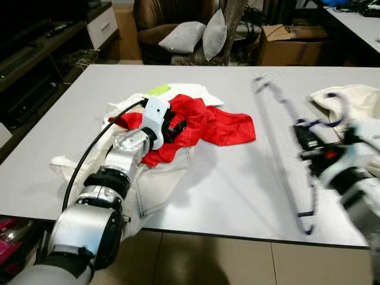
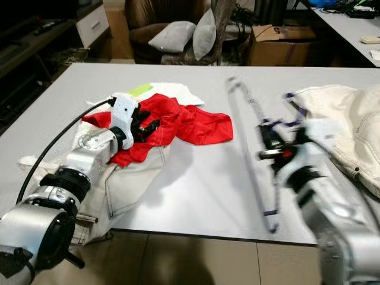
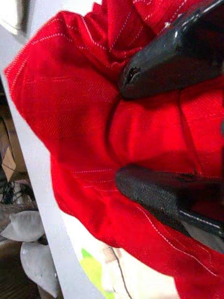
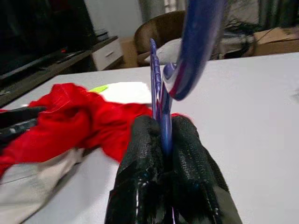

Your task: Hang hanger

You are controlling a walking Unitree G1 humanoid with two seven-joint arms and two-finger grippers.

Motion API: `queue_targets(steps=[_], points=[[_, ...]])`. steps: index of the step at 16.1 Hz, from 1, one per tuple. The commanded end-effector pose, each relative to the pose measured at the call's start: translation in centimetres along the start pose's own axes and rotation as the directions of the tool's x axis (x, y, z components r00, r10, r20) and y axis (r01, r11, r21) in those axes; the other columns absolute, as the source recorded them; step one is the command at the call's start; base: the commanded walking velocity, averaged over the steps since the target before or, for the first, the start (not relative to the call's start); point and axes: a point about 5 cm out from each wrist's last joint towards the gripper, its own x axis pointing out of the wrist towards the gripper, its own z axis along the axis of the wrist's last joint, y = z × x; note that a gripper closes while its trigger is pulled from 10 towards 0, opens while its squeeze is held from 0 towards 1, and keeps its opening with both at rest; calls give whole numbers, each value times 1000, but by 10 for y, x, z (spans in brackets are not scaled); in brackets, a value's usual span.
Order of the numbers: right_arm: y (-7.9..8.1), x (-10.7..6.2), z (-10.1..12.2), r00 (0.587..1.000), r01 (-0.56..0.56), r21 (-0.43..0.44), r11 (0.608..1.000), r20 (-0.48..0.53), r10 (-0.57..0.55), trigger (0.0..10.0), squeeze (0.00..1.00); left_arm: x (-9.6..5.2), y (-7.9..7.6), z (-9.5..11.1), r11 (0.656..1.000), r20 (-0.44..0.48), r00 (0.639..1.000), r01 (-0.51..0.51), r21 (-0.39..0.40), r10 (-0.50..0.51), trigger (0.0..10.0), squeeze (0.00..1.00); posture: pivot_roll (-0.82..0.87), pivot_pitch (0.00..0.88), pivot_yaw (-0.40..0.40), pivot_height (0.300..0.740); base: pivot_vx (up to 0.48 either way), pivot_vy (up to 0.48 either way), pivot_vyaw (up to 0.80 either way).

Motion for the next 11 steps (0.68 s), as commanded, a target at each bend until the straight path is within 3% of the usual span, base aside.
queue_targets(steps=[1,3,4,5,6,7,8,9,11], points=[[4,-2,3,1000,-2,-10,1000,6,2,10000,0,-7,-3,-29,1000,-123,992,12,-2,-12,10000,0,-109,0,84,740,0,0,0],[8,-1,0,1000,2,-5,1000,-7,-2,10000,0,-10,-8,-36,995,-148,985,93,37,-87,10000,0,-114,0,81,740,0,0,0],[8,-1,0,1000,17,-9,1000,1,-17,10000,0,-9,8,-1,998,53,998,35,-56,-32,10000,0,-116,0,81,740,0,0,0],[8,-2,2,1000,27,-13,1000,15,-27,10000,0,-11,19,30,990,221,975,38,-134,-8,10000,0,-116,0,84,740,0,0,0],[8,-3,4,999,39,-11,999,29,-39,10000,0,-16,24,52,985,326,946,57,-162,-1,10000,0,-116,0,84,740,0,0,0],[6,-5,5,998,58,-7,998,38,-58,10000,0,-20,26,66,984,385,923,66,-163,1,10000,86,-113,0,84,740,0,0,0],[5,-6,6,997,65,-7,998,41,-65,10000,0,-22,26,70,985,401,916,67,-160,3,10000,86,-111,0,82,740,0,0,0],[4,-6,6,996,77,-10,997,39,-76,10000,0,-26,27,75,985,420,908,66,-161,7,10000,1000,-111,0,82,740,0,0,0],[-1,-9,-2,981,192,-137,972,-5,-195,10000,0,-52,15,72,990,437,899,29,-140,36,10000,1000,-112,0,78,740,0,0,0]])
